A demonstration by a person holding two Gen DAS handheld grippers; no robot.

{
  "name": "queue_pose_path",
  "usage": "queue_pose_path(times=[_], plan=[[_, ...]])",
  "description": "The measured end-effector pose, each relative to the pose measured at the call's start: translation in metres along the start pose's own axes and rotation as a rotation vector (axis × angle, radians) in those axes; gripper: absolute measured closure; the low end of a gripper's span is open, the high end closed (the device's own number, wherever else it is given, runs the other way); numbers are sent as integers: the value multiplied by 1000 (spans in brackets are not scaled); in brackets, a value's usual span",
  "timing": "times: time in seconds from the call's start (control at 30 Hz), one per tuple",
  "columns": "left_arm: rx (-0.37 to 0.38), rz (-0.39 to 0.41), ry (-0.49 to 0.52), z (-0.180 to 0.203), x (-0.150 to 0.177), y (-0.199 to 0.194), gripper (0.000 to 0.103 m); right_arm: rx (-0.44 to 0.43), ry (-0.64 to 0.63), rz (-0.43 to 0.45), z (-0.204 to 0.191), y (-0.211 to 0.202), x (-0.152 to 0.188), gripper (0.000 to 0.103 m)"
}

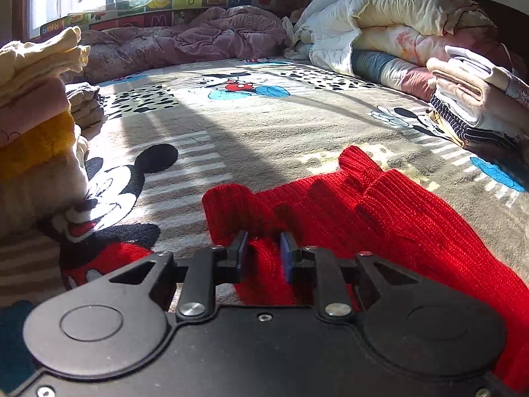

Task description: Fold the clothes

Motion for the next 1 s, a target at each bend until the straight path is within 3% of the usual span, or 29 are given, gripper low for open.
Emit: queue_pose_path(times=[0.2, 0.43, 0.57, 0.7, 0.8, 0.9, 1.0], plan=[[-13, 57, -5, 9, -10, -69, 85, -16, 1, 16, -5, 2, 2, 91], [59, -19, -27, 63, 37, -139, 85, 3, 5, 57, -6, -1, 3, 91], [30, -50, -11, 80, 55, -164, 85, 9, -28, 71, -11, -1, 0, 91], [18, -25, -49, 81, 66, -202, 85, -8, -43, 70, -16, 2, -7, 91], [43, -50, -69, 91, 86, -208, 85, -12, -47, 76, -19, 4, -10, 91], [42, -109, -22, 107, 116, -190, 85, -4, -39, 89, -17, 5, -9, 91], [59, -83, -34, 107, 108, -201, 85, 25, -27, 113, -11, 3, -9, 91]])
Point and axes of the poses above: each gripper's, at about its wrist camera, not at the fingertips, and y roughly the way its jaws point, z to its right, x to its underside, the point moved 5 cm from there along y, roughly the way its jaws point, and after that the axes turned 7 degrees about z, right-handed, at the moved point
